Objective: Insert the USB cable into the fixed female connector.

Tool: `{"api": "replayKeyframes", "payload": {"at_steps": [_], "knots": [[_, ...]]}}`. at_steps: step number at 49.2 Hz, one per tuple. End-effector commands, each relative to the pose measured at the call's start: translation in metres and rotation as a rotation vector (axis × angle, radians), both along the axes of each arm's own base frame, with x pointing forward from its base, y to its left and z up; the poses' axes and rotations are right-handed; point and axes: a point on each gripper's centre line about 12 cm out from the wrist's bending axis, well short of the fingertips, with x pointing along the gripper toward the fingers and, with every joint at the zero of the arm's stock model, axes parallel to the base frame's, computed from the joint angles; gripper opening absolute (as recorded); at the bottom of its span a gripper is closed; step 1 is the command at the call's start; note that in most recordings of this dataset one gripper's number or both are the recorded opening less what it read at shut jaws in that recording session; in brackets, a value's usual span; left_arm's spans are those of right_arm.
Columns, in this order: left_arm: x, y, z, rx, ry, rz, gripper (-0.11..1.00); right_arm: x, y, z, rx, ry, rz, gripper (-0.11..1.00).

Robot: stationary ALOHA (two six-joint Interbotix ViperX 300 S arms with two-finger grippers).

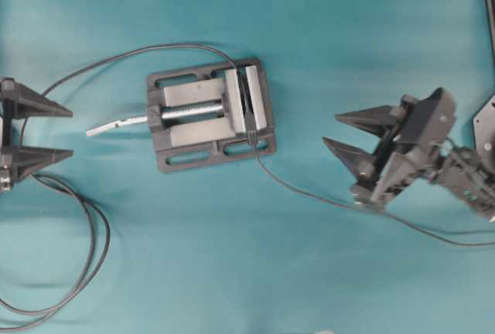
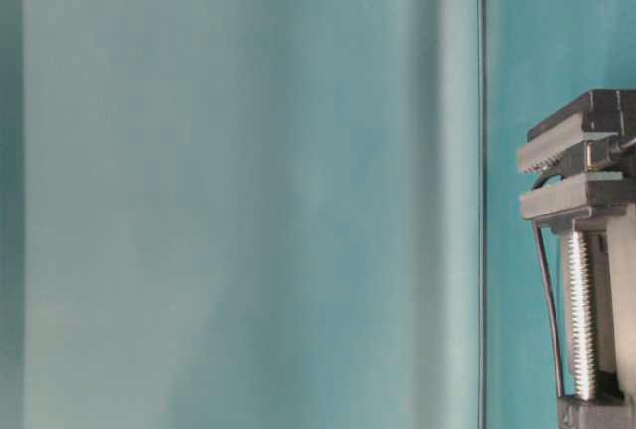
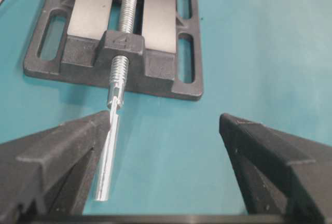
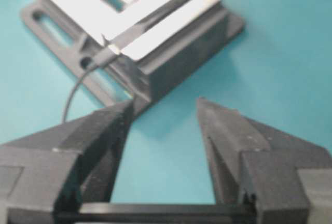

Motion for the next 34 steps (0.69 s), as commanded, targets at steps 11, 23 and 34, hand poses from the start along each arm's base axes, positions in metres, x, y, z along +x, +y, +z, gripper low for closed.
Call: {"api": "replayKeyframes", "payload": {"at_steps": [11, 23, 34], "knots": [[0.002, 0.0, 0.004, -0.01, -0.016, 0.007, 1.0, -0.023, -0.053, 0.011, -0.069, -0.013, 0.1, 0.57], [0.002, 0.0, 0.004, -0.01, -0.014, 0.007, 1.0, -0.041, -0.092, 0.021, -0.117, 0.032, 0.144, 0.56], [0.002, 0.0, 0.004, -0.012, -0.014, 0.007, 1.0, -0.07, -0.084, 0.018, -0.064, -0.025, 0.188, 0.44]]}}
